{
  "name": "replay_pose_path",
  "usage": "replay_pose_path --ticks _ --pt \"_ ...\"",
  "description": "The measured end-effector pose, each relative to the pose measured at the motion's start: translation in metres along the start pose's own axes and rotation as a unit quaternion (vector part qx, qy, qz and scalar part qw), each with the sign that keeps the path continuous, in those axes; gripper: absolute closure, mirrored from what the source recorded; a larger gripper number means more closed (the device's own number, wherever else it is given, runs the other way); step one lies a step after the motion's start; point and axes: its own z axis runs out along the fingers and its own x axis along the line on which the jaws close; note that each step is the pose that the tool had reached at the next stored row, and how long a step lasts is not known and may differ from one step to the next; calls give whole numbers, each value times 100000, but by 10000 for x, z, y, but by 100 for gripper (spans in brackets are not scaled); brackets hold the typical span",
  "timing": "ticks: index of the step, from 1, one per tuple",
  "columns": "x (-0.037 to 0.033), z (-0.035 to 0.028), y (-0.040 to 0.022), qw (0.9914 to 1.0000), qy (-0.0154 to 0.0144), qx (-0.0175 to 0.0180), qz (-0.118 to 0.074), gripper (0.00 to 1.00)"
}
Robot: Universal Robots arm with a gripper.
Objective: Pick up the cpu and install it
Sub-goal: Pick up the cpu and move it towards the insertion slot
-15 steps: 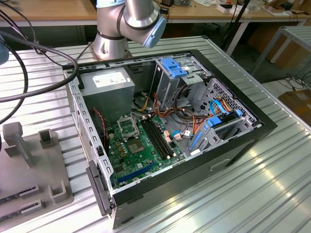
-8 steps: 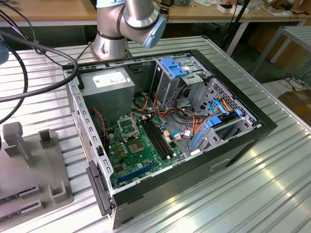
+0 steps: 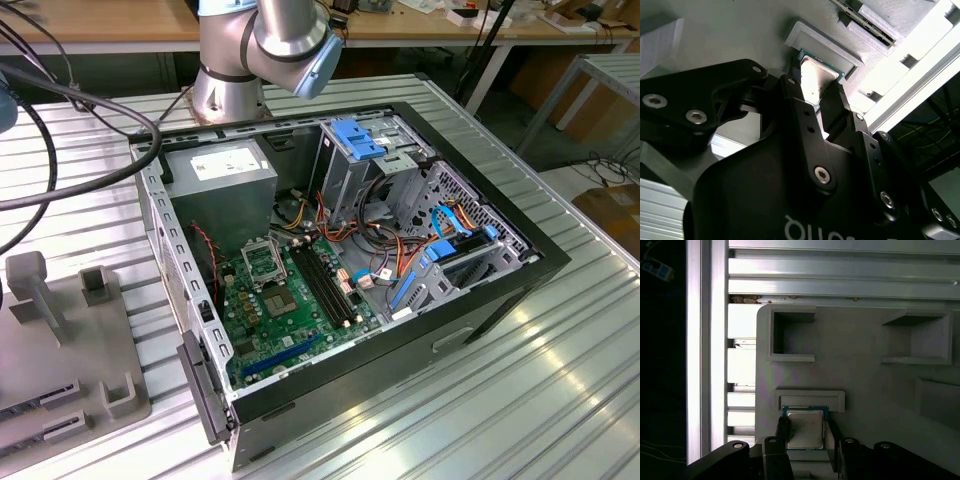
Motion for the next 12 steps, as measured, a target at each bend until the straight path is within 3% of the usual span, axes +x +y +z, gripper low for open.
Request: replay_pose_path --ticks 12 --pt "16 15 0 100000 1 -5 -138 57"
